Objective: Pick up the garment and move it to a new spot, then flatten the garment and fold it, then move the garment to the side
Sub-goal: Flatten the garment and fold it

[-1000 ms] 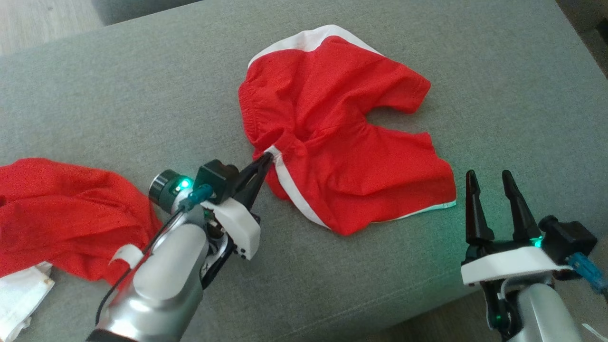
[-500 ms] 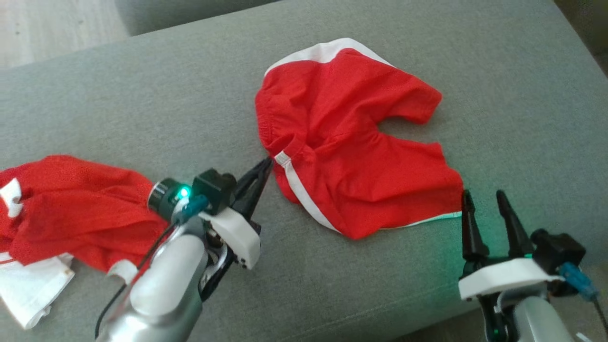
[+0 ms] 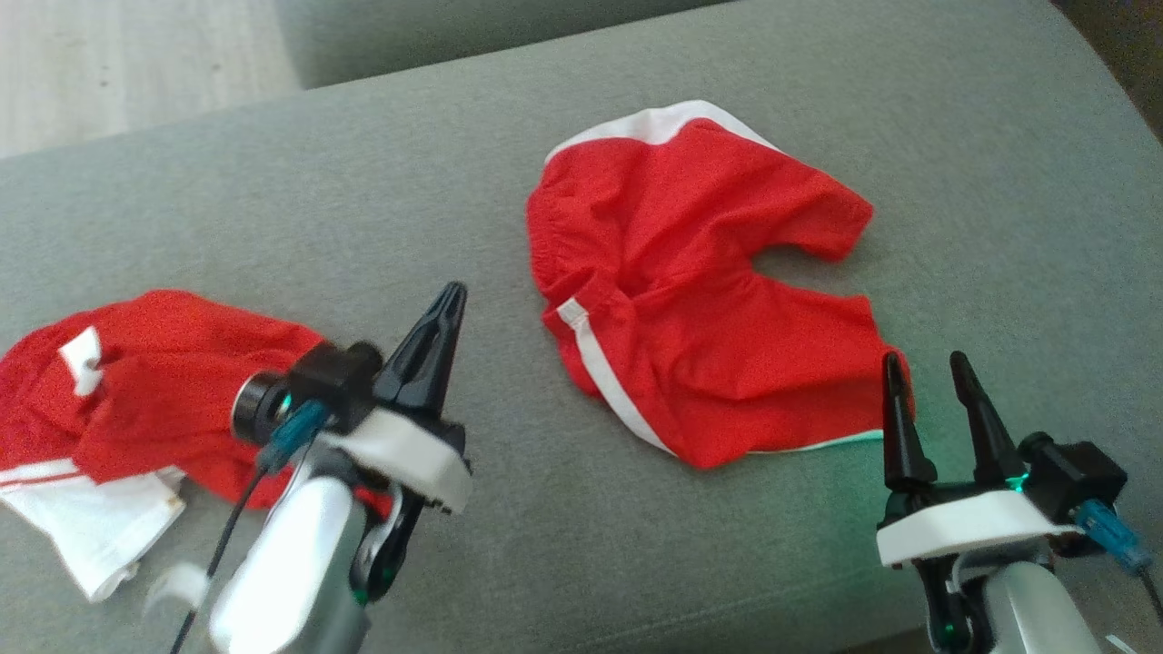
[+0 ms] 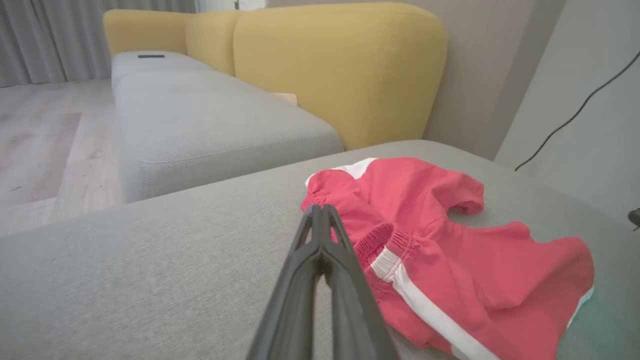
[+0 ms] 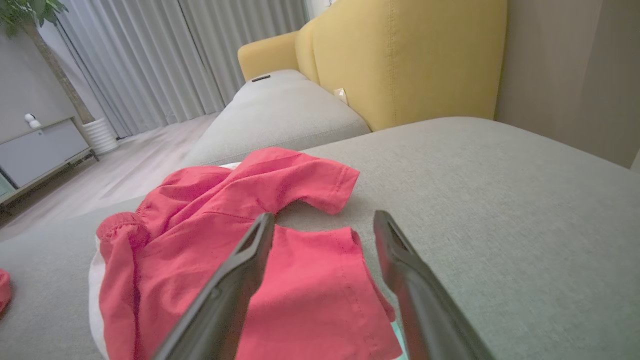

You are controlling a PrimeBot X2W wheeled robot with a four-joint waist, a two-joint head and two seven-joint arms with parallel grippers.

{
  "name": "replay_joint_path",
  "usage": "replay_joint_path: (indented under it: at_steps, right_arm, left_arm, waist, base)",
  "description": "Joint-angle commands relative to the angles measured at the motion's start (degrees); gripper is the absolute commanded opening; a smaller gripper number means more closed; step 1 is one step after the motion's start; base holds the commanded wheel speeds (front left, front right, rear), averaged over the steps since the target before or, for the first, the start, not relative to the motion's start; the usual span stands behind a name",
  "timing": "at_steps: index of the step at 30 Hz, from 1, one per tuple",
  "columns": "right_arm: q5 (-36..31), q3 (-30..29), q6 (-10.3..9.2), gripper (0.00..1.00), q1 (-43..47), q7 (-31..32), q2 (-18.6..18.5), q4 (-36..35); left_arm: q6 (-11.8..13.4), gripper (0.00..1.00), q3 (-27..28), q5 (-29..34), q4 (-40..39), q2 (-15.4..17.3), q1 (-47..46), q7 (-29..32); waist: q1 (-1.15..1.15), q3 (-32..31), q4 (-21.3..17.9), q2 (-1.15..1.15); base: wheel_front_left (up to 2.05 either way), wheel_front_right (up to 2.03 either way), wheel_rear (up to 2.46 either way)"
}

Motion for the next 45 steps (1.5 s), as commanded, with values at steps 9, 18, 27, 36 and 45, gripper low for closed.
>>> replay_joint_path:
  at_steps: [9,18,27,36,45]
  right_arm:
    - [-0.85,1.23,-0.04,1.0,1.92,-0.79,-0.29,-5.18]
    - [-1.02,1.53,-0.04,1.0,2.92,-0.79,-0.29,-5.55]
    - [-1.15,1.77,-0.04,1.0,2.63,-0.79,-0.29,-5.47]
    - [-0.4,2.23,-0.04,1.0,0.06,-0.79,-0.29,-5.53]
    - [0.95,3.26,-0.04,1.0,-2.04,-0.79,-0.29,-5.85]
  left_arm:
    - [2.01,1.0,10.94,0.4,-13.06,-3.38,12.66,-0.29]
    - [2.28,1.0,13.86,1.17,-15.2,-5.35,17.15,-0.29]
    - [1.37,1.0,14.36,1.31,-14.77,-5.52,16.62,-0.29]
    - [-3.18,1.0,8.7,5.54,-4.13,-3.21,8.2,-0.16]
    - [-4.22,1.0,-1.77,2.9,3.79,-1.23,-5.4,2.47]
  waist:
    - [0.0,-3.76,5.63,0.0]
    - [0.0,-4.66,6.69,0.0]
    - [0.0,-3.95,6.31,0.0]
    - [0.0,1.76,3.79,0.0]
    - [0.0,6.54,0.68,0.0]
  base:
    - [0.0,0.0,0.0]
    - [0.0,0.0,0.0]
    - [0.0,0.0,0.0]
    - [0.0,0.0,0.0]
    - [0.0,0.0,0.0]
